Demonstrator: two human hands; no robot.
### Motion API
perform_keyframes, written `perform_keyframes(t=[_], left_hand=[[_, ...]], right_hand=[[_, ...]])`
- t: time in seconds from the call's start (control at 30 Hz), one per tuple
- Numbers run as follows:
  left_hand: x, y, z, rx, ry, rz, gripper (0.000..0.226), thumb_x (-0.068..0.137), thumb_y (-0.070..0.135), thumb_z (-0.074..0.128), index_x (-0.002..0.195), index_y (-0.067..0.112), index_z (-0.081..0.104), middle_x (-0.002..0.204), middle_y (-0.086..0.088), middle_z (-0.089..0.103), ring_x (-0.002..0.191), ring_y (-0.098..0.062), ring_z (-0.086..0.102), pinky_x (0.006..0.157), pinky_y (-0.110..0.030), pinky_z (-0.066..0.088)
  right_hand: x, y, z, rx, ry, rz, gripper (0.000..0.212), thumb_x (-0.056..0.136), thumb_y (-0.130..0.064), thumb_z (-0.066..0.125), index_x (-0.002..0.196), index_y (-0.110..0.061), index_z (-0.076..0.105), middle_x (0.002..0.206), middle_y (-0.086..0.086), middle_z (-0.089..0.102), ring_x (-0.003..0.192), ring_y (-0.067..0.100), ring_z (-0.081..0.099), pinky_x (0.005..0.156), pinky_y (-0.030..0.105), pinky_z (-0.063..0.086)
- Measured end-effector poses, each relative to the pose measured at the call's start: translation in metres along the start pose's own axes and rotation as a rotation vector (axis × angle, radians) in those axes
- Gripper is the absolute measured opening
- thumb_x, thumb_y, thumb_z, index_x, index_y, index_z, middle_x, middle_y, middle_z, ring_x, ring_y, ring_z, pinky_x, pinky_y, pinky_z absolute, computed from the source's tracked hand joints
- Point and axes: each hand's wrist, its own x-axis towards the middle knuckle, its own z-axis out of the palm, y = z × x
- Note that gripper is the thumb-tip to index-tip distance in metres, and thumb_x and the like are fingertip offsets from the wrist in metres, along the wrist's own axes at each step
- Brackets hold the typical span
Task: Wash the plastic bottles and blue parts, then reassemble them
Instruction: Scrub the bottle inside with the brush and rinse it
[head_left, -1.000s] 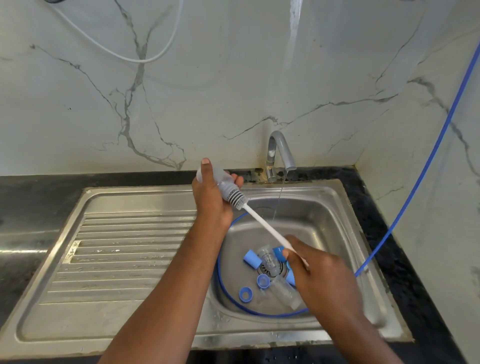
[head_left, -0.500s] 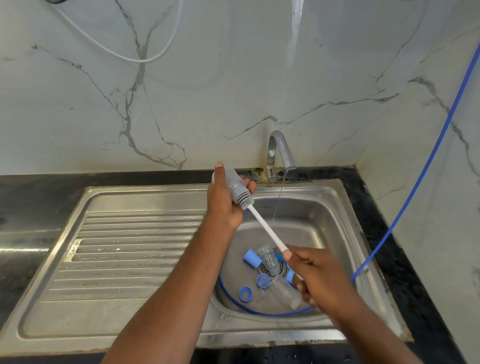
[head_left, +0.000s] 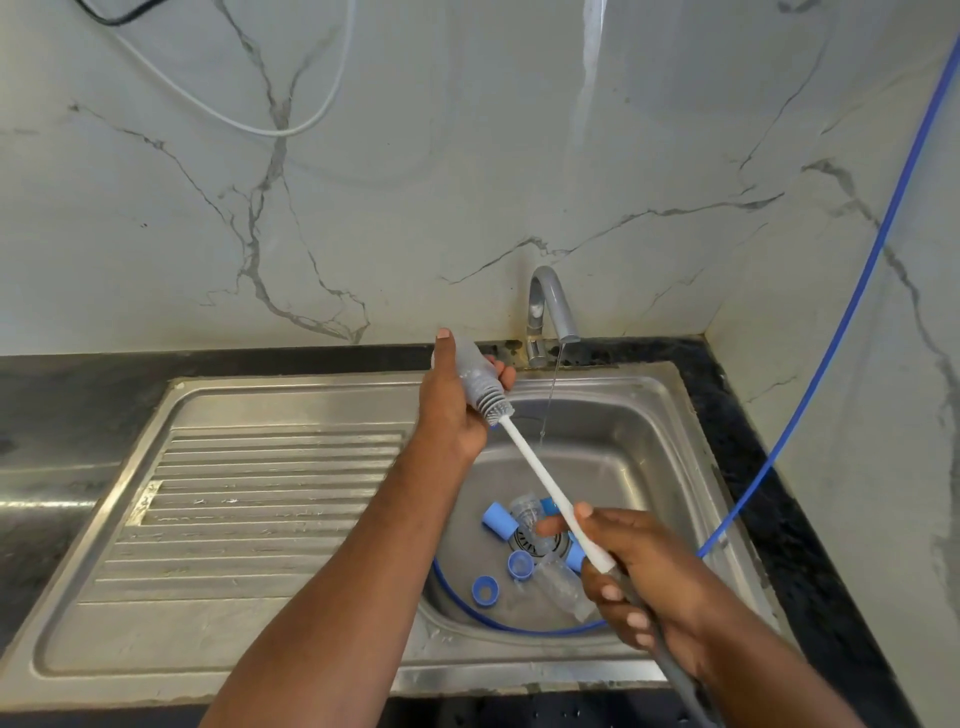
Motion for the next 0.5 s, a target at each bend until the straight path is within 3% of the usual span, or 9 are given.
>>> perform_keyframes(t=[0.03,0.1,0.17,0.27,0.4,0.5], left_hand=[[-0.002,0.0,0.002,-0.047,-0.046,-0.059,0.06,0.092,0.048,0.068,0.128,0.003,0.052,0.084,-0.013,0.059,0.068,-0.023,0.068,0.07,-0.039,0.063],[-0.002,-0.003,0.002,-0.079,-0.064,-0.082,0.058,0.09,0.049,0.069,0.125,0.006,0.051,0.081,-0.012,0.059,0.067,-0.023,0.066,0.071,-0.038,0.063],[0.004,-0.005,-0.002,-0.07,0.004,-0.038,0.065,0.089,0.052,0.069,0.132,0.009,0.047,0.09,-0.015,0.062,0.071,-0.023,0.067,0.07,-0.038,0.062],[0.019,0.0,-0.014,-0.092,0.194,0.082,0.064,0.091,0.049,0.069,0.137,0.01,0.048,0.121,-0.022,0.06,0.086,-0.027,0.067,0.07,-0.038,0.061],[0.009,-0.026,-0.018,-0.009,0.15,-0.109,0.023,0.098,0.029,0.064,0.102,0.008,0.055,0.095,-0.017,0.056,0.078,-0.027,0.057,0.073,-0.043,0.061],[-0.014,-0.078,-0.015,0.082,0.082,-0.311,0.009,0.095,0.013,0.058,0.095,0.005,0.054,0.093,-0.019,0.054,0.081,-0.031,0.057,0.074,-0.051,0.062]], right_hand=[[-0.003,-0.002,-0.003,0.132,-0.115,0.069,0.039,0.103,-0.046,0.045,0.109,-0.023,0.076,0.056,0.005,0.035,0.039,0.015,0.025,0.04,0.021,0.022],[-0.004,0.002,-0.01,0.078,-0.128,0.057,0.041,0.103,-0.046,0.045,0.107,-0.021,0.077,0.057,0.005,0.034,0.04,0.014,0.023,0.04,0.02,0.021],[0.0,0.013,-0.016,-0.117,0.034,-0.045,0.035,0.103,-0.043,0.05,0.1,-0.021,0.077,0.056,0.004,0.039,0.042,0.014,0.028,0.043,0.021,0.024],[0.003,0.034,-0.031,-0.434,0.275,-0.229,0.036,0.1,-0.04,0.054,0.094,-0.008,0.07,0.051,-0.001,0.042,0.046,0.013,0.036,0.052,0.027,0.032],[0.001,0.053,-0.05,-0.543,0.454,-0.267,0.026,0.098,-0.043,0.053,0.082,-0.026,0.063,0.061,-0.001,0.059,0.056,0.011,0.054,0.058,0.032,0.043],[0.009,0.074,-0.067,-0.599,0.637,-0.263,0.025,0.098,-0.034,0.059,0.076,-0.023,0.058,0.073,-0.002,0.058,0.069,0.012,0.056,0.06,0.022,0.04]])
